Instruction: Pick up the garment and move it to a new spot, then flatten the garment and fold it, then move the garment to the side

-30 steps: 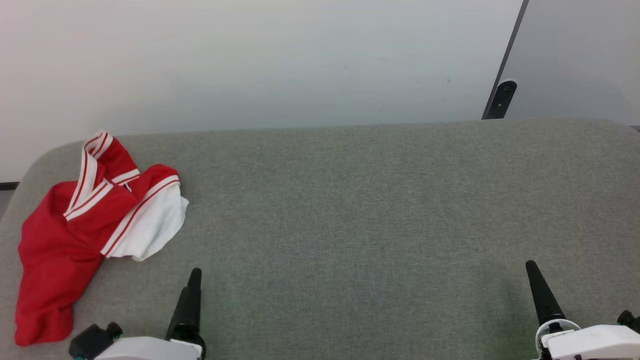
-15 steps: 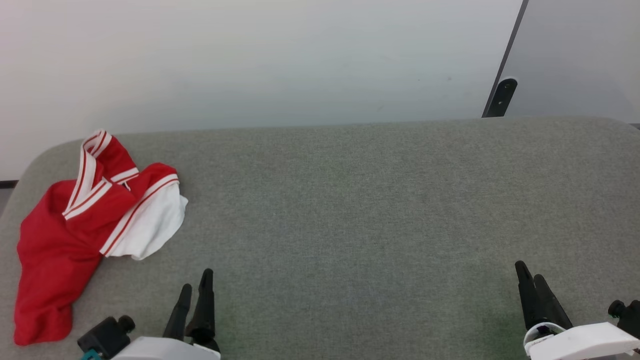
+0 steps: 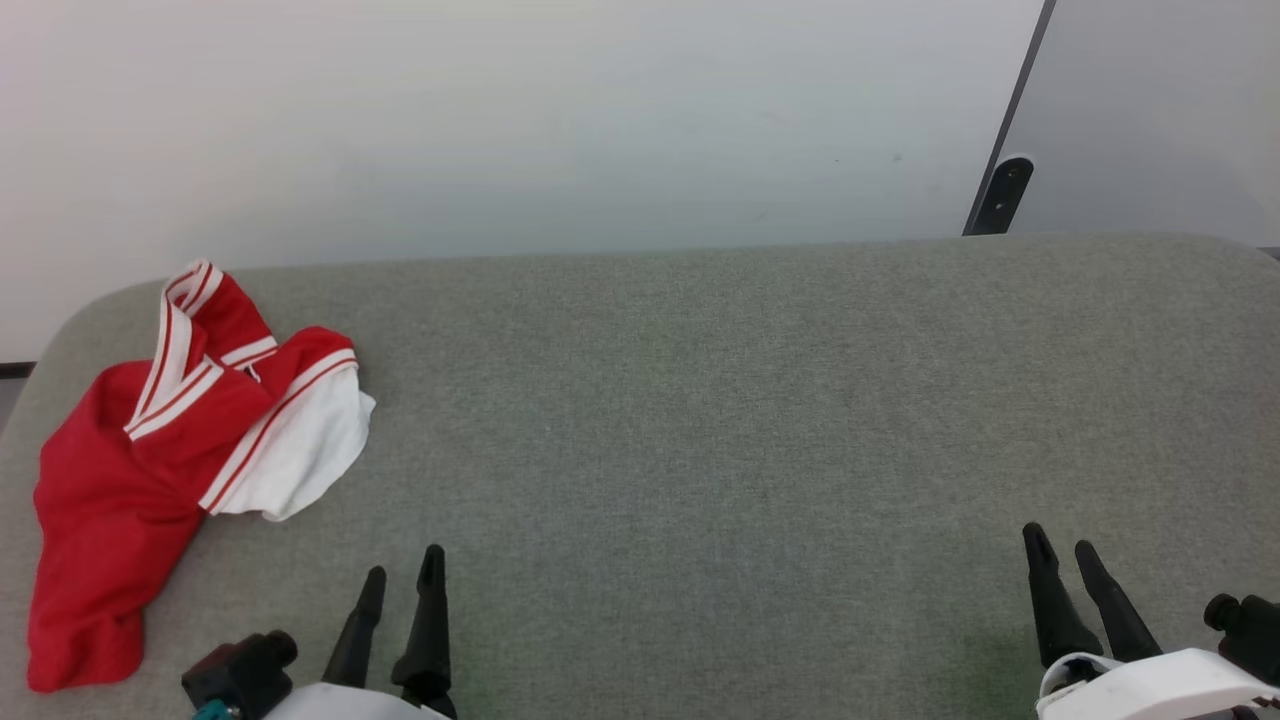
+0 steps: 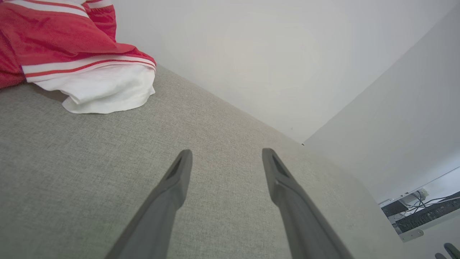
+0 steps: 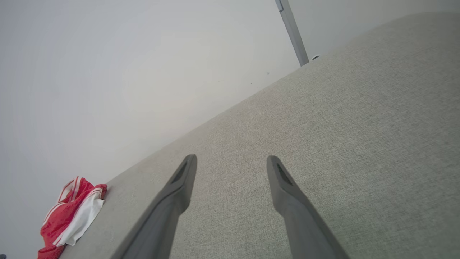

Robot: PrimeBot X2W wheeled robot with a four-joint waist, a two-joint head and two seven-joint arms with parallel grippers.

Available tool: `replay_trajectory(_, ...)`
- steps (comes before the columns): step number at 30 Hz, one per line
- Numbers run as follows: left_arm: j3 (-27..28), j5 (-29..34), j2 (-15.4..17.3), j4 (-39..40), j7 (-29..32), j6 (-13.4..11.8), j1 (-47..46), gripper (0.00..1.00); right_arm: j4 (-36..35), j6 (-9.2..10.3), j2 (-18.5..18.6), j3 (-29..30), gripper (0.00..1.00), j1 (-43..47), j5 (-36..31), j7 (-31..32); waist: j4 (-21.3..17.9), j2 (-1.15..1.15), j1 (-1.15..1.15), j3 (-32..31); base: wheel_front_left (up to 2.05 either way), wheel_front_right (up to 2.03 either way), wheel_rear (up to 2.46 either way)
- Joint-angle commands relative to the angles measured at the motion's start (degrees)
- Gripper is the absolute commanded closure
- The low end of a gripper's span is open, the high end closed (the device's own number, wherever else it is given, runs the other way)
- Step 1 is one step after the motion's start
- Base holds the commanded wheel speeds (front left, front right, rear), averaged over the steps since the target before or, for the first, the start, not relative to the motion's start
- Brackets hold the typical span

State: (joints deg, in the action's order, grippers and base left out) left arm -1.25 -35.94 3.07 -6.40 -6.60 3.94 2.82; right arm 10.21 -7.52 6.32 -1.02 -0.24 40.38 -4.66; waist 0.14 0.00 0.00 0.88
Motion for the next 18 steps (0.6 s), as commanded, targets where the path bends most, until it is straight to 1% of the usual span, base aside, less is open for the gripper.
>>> replay_trajectory(1,-0.3,2.0,0.4,1.0,-0.6,-0.4,0.1,0.00,-0.9,0.03,0.5,-0.4,0.00,0.2,-2.3,-0.6,0.0,0.00,0.00,0.0,0.00,0.00,0.00)
replay_trajectory(10,-1.0,7.0,0.6,1.9,-1.8,-1.0,1.1,0.00,-1.4,0.03,0.8,-0.9,0.00,0.9,-8.3,-1.4,0.0,0.00,0.00,-0.2,0.00,0.00,0.00)
replay_trajectory(18,-1.6,11.7,0.8,2.7,-3.0,-1.3,2.0,0.00,-2.2,0.04,0.6,-0.1,0.00,1.5,-13.3,-2.4,0.0,0.00,0.00,-0.2,0.00,0.00,0.00)
